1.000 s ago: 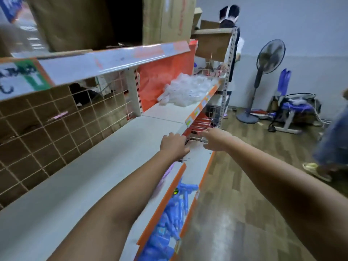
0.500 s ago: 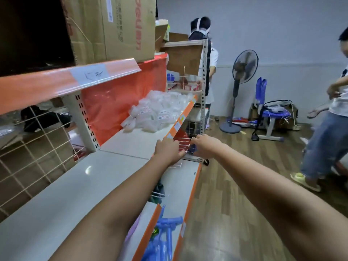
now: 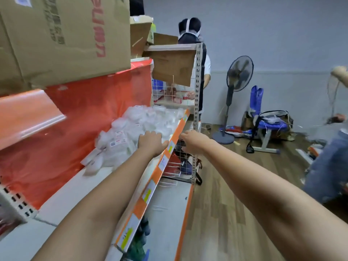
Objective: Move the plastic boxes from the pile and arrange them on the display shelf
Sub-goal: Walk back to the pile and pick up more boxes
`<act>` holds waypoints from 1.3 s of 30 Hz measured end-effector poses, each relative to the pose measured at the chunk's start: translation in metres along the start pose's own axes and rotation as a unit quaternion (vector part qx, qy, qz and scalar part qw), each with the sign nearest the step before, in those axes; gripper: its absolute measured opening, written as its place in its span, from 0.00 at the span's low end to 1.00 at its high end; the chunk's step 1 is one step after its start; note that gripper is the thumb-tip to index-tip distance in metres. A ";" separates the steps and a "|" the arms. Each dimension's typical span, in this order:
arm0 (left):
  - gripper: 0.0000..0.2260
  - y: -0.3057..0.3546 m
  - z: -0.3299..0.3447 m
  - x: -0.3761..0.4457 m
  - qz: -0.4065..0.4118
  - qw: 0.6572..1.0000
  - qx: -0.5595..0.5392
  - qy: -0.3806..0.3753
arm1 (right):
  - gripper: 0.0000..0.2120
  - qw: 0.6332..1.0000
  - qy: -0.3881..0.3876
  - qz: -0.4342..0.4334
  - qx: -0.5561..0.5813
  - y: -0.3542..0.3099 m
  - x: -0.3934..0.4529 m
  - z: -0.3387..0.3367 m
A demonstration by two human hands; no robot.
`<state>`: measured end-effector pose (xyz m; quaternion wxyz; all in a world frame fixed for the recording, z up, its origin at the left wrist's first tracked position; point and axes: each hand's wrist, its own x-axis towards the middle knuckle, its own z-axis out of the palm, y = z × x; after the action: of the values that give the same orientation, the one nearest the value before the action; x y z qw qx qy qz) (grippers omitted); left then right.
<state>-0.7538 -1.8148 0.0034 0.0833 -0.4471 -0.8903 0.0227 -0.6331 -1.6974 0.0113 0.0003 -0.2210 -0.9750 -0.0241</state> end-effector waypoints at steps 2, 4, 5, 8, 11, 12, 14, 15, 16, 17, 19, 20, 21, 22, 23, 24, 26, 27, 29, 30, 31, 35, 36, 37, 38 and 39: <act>0.23 -0.002 0.007 0.027 -0.007 1.000 -0.002 -0.003 | 0.22 1.000 -0.014 -0.006 0.009 0.012 0.027 0.009; 0.23 -0.003 0.015 0.053 -0.015 1.000 0.001 -0.009 | 0.21 0.999 -0.022 -0.017 0.016 0.025 0.057 0.019; 0.23 -0.004 0.020 0.065 -0.021 1.000 0.003 -0.012 | 0.21 0.999 -0.023 -0.024 0.017 0.032 0.073 0.024; 0.23 -0.008 0.032 0.100 -0.046 0.999 0.005 -0.016 | 0.22 0.998 -0.034 -0.041 0.019 0.052 0.119 0.034; 0.21 -0.012 0.040 0.133 -0.083 0.996 -0.015 -0.004 | 0.23 0.997 -0.032 -0.068 0.022 0.069 0.161 0.037; 0.20 -0.014 0.040 0.143 -0.096 0.995 -0.018 -0.002 | 0.23 0.996 -0.032 -0.079 0.025 0.074 0.175 0.038; 0.21 -0.018 0.040 0.163 -0.124 0.992 -0.015 0.000 | 0.23 0.994 -0.039 -0.103 0.026 0.084 0.201 0.038; 0.21 -0.020 0.041 0.172 -0.137 0.991 -0.014 0.002 | 0.23 0.992 -0.041 -0.115 0.023 0.089 0.213 0.037; 0.21 -0.022 0.041 0.181 -0.149 0.989 -0.016 0.001 | 0.23 0.991 -0.040 -0.125 0.023 0.094 0.225 0.036; 0.21 -0.024 0.042 0.189 -0.159 0.987 -0.019 -0.002 | 0.23 0.990 -0.036 -0.133 0.026 0.098 0.236 0.035; 0.22 -0.027 0.046 0.202 -0.177 0.984 -0.025 -0.011 | 0.22 0.988 -0.035 -0.146 0.028 0.105 0.257 0.036; 0.22 -0.029 0.049 0.208 -0.185 0.982 -0.026 -0.017 | 0.22 0.987 -0.040 -0.153 0.025 0.107 0.266 0.039; 0.22 -0.030 0.052 0.214 -0.192 0.981 -0.028 -0.022 | 0.22 0.986 -0.045 -0.160 0.021 0.108 0.275 0.042; 0.22 -0.032 0.054 0.220 -0.197 0.980 -0.029 -0.027 | 0.22 0.984 -0.049 -0.168 0.020 0.109 0.283 0.045; 0.23 -0.034 0.056 0.226 -0.202 0.978 -0.032 -0.031 | 0.22 0.983 -0.050 -0.178 0.020 0.108 0.291 0.048; 0.24 -0.035 0.058 0.233 -0.207 0.977 -0.036 -0.034 | 0.23 0.981 -0.051 -0.188 0.022 0.108 0.300 0.050; 0.26 -0.038 0.062 0.247 -0.219 0.974 -0.045 -0.040 | 0.23 0.976 -0.051 -0.211 0.027 0.106 0.317 0.054; 0.27 -0.039 0.064 0.253 -0.227 0.972 -0.048 -0.044 | 0.24 0.973 -0.049 -0.223 0.025 0.105 0.325 0.055; 0.29 -0.043 0.069 0.266 -0.245 0.966 -0.059 -0.060 | 0.24 0.969 -0.052 -0.242 0.018 0.103 0.341 0.058; 0.30 -0.045 0.072 0.272 -0.252 0.963 -0.067 -0.070 | 0.25 0.966 -0.059 -0.250 0.016 0.102 0.350 0.059; 0.31 -0.046 0.075 0.277 -0.256 0.961 -0.076 -0.078 | 0.25 0.964 -0.066 -0.258 0.014 0.102 0.357 0.060; 0.31 -0.056 0.084 0.290 -0.260 0.956 -0.104 -0.081 | 0.22 0.952 -0.089 -0.294 0.005 0.100 0.383 0.060; 0.31 -0.058 0.085 0.292 -0.261 0.956 -0.107 -0.082 | 0.21 0.949 -0.092 -0.301 0.006 0.099 0.388 0.060; 0.30 -0.060 0.084 0.294 -0.259 0.956 -0.107 -0.085 | 0.20 0.947 -0.097 -0.307 0.010 0.099 0.392 0.059; 0.30 -0.062 0.083 0.295 -0.254 0.958 -0.104 -0.089 | 0.20 0.944 -0.106 -0.311 0.016 0.098 0.396 0.058; 0.29 -0.063 0.081 0.297 -0.248 0.959 -0.101 -0.093 | 0.20 0.942 -0.119 -0.314 0.023 0.098 0.400 0.056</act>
<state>-0.9916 -1.6127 -0.0310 -0.0420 -0.2143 -0.9747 -0.0469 -0.9513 -1.4337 -0.0358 -0.1184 0.0956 -0.9880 0.0256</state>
